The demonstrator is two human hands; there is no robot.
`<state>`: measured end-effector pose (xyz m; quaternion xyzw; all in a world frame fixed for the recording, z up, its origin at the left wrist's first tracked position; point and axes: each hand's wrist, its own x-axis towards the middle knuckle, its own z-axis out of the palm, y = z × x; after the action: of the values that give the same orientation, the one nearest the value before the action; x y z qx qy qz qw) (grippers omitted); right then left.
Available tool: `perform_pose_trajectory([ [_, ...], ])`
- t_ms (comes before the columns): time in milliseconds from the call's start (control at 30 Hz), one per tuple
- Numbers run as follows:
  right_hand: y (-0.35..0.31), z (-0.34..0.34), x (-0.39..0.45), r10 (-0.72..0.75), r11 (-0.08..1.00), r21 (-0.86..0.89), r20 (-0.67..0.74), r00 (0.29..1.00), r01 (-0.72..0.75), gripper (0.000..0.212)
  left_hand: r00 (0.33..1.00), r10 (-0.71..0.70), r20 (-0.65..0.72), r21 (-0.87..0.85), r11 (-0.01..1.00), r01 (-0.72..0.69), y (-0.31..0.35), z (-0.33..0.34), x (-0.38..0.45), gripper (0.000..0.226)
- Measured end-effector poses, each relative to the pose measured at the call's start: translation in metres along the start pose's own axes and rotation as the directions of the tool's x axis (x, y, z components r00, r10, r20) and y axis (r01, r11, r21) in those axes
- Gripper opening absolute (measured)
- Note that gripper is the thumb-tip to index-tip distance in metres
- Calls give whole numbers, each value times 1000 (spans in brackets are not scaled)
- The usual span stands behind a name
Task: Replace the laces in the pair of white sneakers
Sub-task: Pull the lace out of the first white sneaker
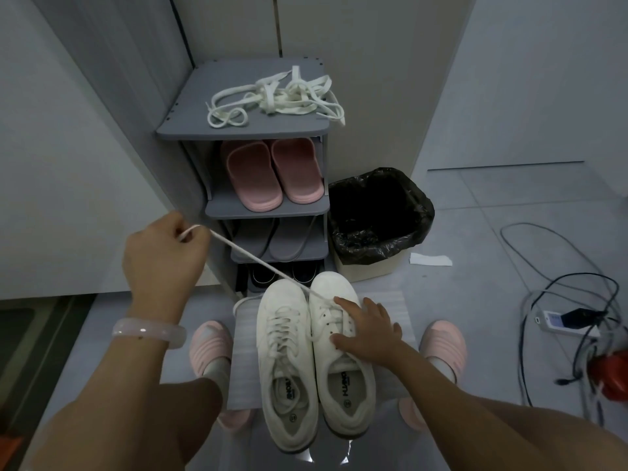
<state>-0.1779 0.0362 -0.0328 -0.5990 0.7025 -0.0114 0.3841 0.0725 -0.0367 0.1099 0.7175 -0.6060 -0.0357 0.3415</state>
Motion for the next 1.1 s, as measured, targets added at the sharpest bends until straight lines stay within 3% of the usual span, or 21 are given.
perform_pose_trajectory([
  [67,-1,-1,-1,-12,1000,26,14,1000,11,74,997,62,39,67,996,-65,3,-2,1,24],
  [167,-3,-3,-3,-65,991,115,-1,998,65,66,950,137,279,8,989,-145,-2,13,-2,7],
  [200,-5,-6,-3,-67,986,151,-56,996,75,59,898,149,414,-12,987,-158,-2,21,-7,14],
  [267,-7,-15,-4,-36,973,215,-212,977,83,42,757,208,619,-43,972,-231,-1,38,-22,50],
  [333,-8,-24,-4,-39,979,184,-279,960,93,27,703,317,636,-102,938,-331,8,54,-41,53],
  [400,-11,-27,-4,-76,989,105,-243,967,104,22,653,388,650,-134,905,-404,17,71,-66,43],
  [500,-15,-23,-2,-106,993,16,-249,963,114,23,547,388,742,-105,872,-477,23,92,-108,37],
  [567,-19,-19,-1,-107,994,-24,-281,954,105,22,492,377,785,-110,866,-488,23,102,-128,47],
  [667,-24,-17,5,-112,988,-131,-270,956,79,20,461,360,811,-93,857,-506,17,107,-141,67],
  [833,-29,-15,10,-173,947,-306,-216,961,102,23,455,385,803,-15,776,-631,3,103,-148,62],
  [1000,-30,-18,9,-225,962,-213,-275,935,169,15,461,362,810,18,771,-637,6,108,-148,57],
  [1067,-34,-17,9,-220,974,-103,-268,938,199,3,455,339,824,27,777,-629,5,111,-148,58],
  [1100,-34,-18,9,-201,979,-4,-236,951,206,7,449,336,828,26,777,-629,5,112,-147,58],
])
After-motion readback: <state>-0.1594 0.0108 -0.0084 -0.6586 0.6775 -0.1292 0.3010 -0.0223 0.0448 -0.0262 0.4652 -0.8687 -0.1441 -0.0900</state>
